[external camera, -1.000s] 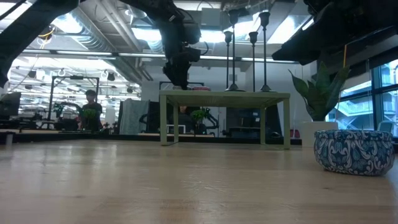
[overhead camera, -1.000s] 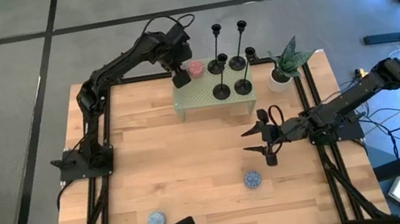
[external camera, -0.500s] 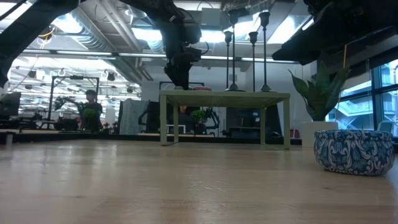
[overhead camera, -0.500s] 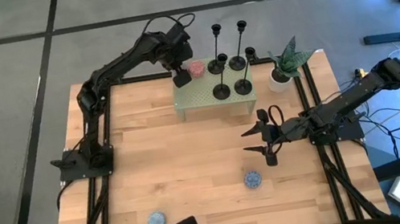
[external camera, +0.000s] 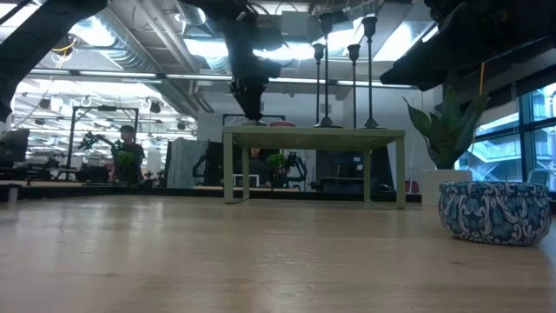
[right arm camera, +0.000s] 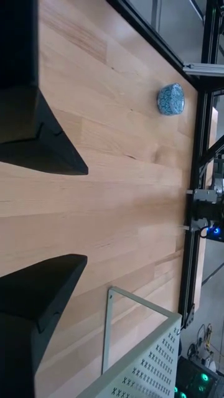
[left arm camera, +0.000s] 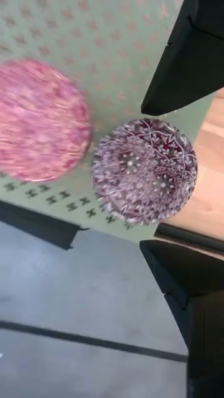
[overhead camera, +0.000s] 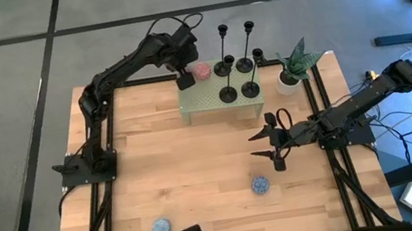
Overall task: Pick & Place candle stick holders
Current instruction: Align the blue scented candle with the orange scented candle on the shelf
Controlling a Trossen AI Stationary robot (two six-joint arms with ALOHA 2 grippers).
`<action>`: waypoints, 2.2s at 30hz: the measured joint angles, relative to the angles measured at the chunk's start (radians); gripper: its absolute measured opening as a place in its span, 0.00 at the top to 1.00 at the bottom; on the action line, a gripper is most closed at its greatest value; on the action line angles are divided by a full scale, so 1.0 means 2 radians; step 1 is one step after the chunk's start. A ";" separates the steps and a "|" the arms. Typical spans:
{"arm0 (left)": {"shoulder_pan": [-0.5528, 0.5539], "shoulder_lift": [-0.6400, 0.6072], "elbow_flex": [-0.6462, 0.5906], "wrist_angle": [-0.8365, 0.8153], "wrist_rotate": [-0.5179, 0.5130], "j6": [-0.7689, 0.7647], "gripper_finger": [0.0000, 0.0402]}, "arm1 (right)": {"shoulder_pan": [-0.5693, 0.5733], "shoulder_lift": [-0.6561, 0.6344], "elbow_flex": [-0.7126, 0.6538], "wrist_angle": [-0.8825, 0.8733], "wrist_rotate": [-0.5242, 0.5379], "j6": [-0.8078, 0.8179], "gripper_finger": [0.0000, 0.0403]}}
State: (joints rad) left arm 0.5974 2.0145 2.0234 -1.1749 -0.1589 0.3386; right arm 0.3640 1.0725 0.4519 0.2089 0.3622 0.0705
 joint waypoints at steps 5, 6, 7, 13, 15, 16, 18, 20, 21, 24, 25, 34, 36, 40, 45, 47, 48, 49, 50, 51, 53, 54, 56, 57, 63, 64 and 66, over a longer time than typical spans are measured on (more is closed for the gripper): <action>-0.009 -0.002 0.035 -0.025 0.001 -0.002 0.15 | 0.000 0.000 0.000 0.001 0.000 0.001 0.44; -0.011 -0.002 0.045 -0.033 0.003 -0.004 0.15 | 0.000 0.000 0.000 0.001 0.000 0.001 0.44; -0.014 -0.002 0.056 -0.042 0.007 -0.009 0.15 | 0.000 0.000 0.000 0.001 0.000 0.001 0.44; -0.041 -0.004 0.101 -0.078 0.097 -0.059 0.15 | 0.000 0.000 0.000 0.005 0.000 0.001 0.44; -0.052 -0.009 0.103 -0.101 0.154 -0.049 0.15 | 0.000 0.000 0.000 0.005 -0.004 0.001 0.44; -0.058 -0.012 0.103 -0.116 0.187 -0.036 0.15 | 0.000 0.000 0.000 0.005 -0.012 0.002 0.44; -0.072 -0.015 0.103 -0.135 0.246 -0.006 0.15 | 0.000 0.000 0.000 0.006 -0.031 0.015 0.44; -0.090 -0.021 0.103 -0.158 0.283 0.020 0.15 | 0.000 0.000 0.000 0.006 -0.045 0.036 0.44; -0.100 -0.024 0.103 -0.163 0.296 0.032 0.15 | 0.000 0.000 0.000 0.006 -0.050 0.047 0.44; -0.135 -0.037 0.103 -0.173 0.328 0.046 0.15 | 0.000 0.000 0.000 0.005 -0.051 0.074 0.44; -0.149 -0.042 0.103 -0.172 0.329 0.045 0.15 | 0.000 0.000 0.000 0.004 -0.051 0.079 0.44; -0.308 -0.069 0.102 -0.174 0.087 -0.066 0.15 | 0.000 0.000 0.000 0.004 -0.048 0.087 0.44; -0.345 -0.069 0.102 -0.176 0.038 -0.089 0.15 | 0.000 0.000 0.000 0.002 -0.048 0.087 0.44; -0.402 -0.069 0.102 -0.185 -0.007 -0.137 0.15 | 0.000 0.000 0.000 0.002 -0.049 0.087 0.44; -0.462 -0.076 0.095 -0.196 -0.095 -0.222 0.15 | 0.000 0.000 0.000 -0.011 -0.099 0.095 0.44; -0.487 -0.093 0.070 -0.197 -0.142 -0.254 0.15 | 0.005 0.000 0.000 -0.024 -0.126 0.084 0.44; -0.498 -0.104 0.053 -0.198 -0.162 -0.276 0.15 | 0.009 0.000 0.000 -0.031 -0.129 0.082 0.44; -0.508 -0.116 0.031 -0.197 -0.181 -0.301 0.15 | 0.013 0.000 0.000 -0.035 -0.128 0.082 0.44; -0.520 -0.130 0.006 -0.196 -0.200 -0.328 0.15 | 0.016 0.000 0.000 -0.034 -0.126 0.082 0.44; -0.532 -0.144 -0.022 -0.191 -0.219 -0.357 0.15 | 0.018 0.000 0.000 -0.033 -0.123 0.082 0.44; -0.555 -0.175 -0.081 -0.159 -0.256 -0.405 0.15 | 0.020 0.000 0.000 -0.032 -0.123 0.082 0.44; -0.565 -0.191 -0.113 -0.136 -0.273 -0.425 0.15 | 0.020 0.000 0.000 -0.031 -0.126 0.082 0.44; -0.580 -0.222 -0.175 -0.081 -0.289 -0.448 0.15 | 0.020 0.000 0.000 -0.031 -0.141 0.082 0.44; -0.584 -0.235 -0.206 -0.051 -0.292 -0.453 0.15 | 0.020 0.000 0.000 -0.031 -0.147 0.082 0.44; -0.597 -0.290 -0.363 0.118 -0.291 -0.472 0.15 | 0.020 0.000 0.000 -0.035 -0.165 0.074 0.44; -0.596 -0.295 -0.384 0.144 -0.292 -0.478 0.15 | 0.020 0.000 0.000 -0.038 -0.165 0.063 0.44; -0.592 -0.301 -0.419 0.191 -0.294 -0.492 0.15 | 0.020 0.000 0.000 -0.040 -0.165 0.038 0.44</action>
State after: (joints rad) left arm -0.5870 1.4131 1.1850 -0.7934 -0.7460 -0.6458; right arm 0.4042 1.0725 0.4526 0.1280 0.0330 0.1471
